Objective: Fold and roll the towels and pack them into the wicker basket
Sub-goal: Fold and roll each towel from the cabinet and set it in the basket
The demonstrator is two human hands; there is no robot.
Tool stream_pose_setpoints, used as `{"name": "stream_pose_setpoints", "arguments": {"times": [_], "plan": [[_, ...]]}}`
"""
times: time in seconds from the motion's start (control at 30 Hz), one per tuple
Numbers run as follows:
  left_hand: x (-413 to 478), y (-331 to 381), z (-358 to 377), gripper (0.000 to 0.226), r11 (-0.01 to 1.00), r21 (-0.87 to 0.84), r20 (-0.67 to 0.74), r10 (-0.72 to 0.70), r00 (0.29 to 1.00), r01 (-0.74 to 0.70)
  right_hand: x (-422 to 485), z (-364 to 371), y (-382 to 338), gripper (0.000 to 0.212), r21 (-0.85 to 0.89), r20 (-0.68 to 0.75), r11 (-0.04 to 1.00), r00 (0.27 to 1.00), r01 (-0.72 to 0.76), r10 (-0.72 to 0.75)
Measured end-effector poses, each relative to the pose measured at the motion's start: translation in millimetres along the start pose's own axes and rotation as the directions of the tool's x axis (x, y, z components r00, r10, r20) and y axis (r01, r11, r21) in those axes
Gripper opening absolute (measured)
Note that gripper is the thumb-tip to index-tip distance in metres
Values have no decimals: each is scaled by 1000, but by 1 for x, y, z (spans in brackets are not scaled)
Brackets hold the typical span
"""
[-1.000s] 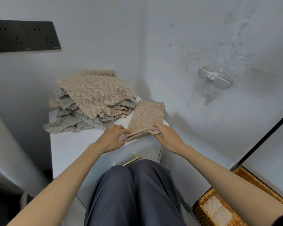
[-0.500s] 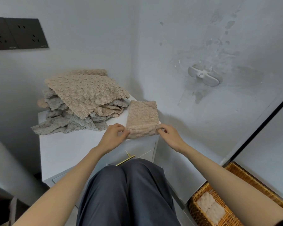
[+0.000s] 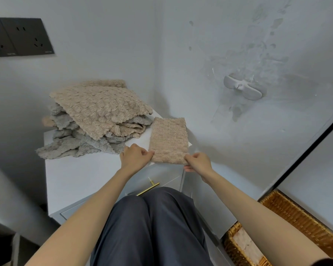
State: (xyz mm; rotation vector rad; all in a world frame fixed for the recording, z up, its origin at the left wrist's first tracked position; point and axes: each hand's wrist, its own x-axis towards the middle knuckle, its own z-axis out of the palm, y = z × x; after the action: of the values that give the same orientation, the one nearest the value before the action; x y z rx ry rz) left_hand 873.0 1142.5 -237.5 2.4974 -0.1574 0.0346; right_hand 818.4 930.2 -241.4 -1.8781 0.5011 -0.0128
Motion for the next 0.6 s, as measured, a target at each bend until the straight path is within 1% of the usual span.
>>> {"name": "stream_pose_setpoints", "arguments": {"times": [0.03,0.07,0.1,0.13,0.17,0.2,0.23,0.27,0.3,0.33,0.37,0.4,0.47,0.53,0.6], "plan": [[0,1,0,51,1000,-11,6,-13,1000,13,-3,0,0,13,-134,-23,987,996,84,-88],[1,2,1,48,1000,-17,9,-24,1000,24,-5,0,0,10,-283,-27,942,980,180,-196],[1,2,1,46,999,-18,13,-34,999,34,-8,1,0,5,-410,-24,870,951,273,-309],[2,3,0,44,999,-16,16,-42,999,42,-11,3,0,5,-508,-30,785,904,355,-427],[2,3,0,44,999,-11,22,-49,999,49,-14,4,-1,10,-590,-46,687,832,424,-554],[3,3,-1,45,998,-7,31,-57,998,57,-17,6,-3,15,-661,-46,569,731,489,-681],[3,4,-2,47,998,-3,40,-63,997,63,-20,8,-5,19,-710,-11,443,620,548,-785],[3,5,-3,49,998,-2,46,-66,997,66,-23,11,-8,22,-733,53,314,510,604,-859],[3,5,-4,49,998,-1,53,-70,996,70,-24,14,-8,26,-738,133,191,416,648,-900],[3,6,-5,48,997,2,62,-78,995,78,-24,18,-7,32,-729,211,96,356,678,-910],[3,7,-5,47,996,7,71,-88,994,88,-24,21,-6,37,-712,281,37,332,701,-900],[4,7,-6,45,995,12,80,-98,992,97,-23,25,-4,41,-697,334,4,331,717,-883],[4,7,-7,41,994,22,95,-108,990,106,-20,28,1,47,-694,398,-27,352,719,-847],[5,7,-7,36,994,28,111,-109,988,107,-18,27,4,53,-707,425,-37,383,706,-821],[7,6,-8,36,994,33,124,-105,987,102,-15,21,5,59,-711,410,-12,402,703,-819]]}}
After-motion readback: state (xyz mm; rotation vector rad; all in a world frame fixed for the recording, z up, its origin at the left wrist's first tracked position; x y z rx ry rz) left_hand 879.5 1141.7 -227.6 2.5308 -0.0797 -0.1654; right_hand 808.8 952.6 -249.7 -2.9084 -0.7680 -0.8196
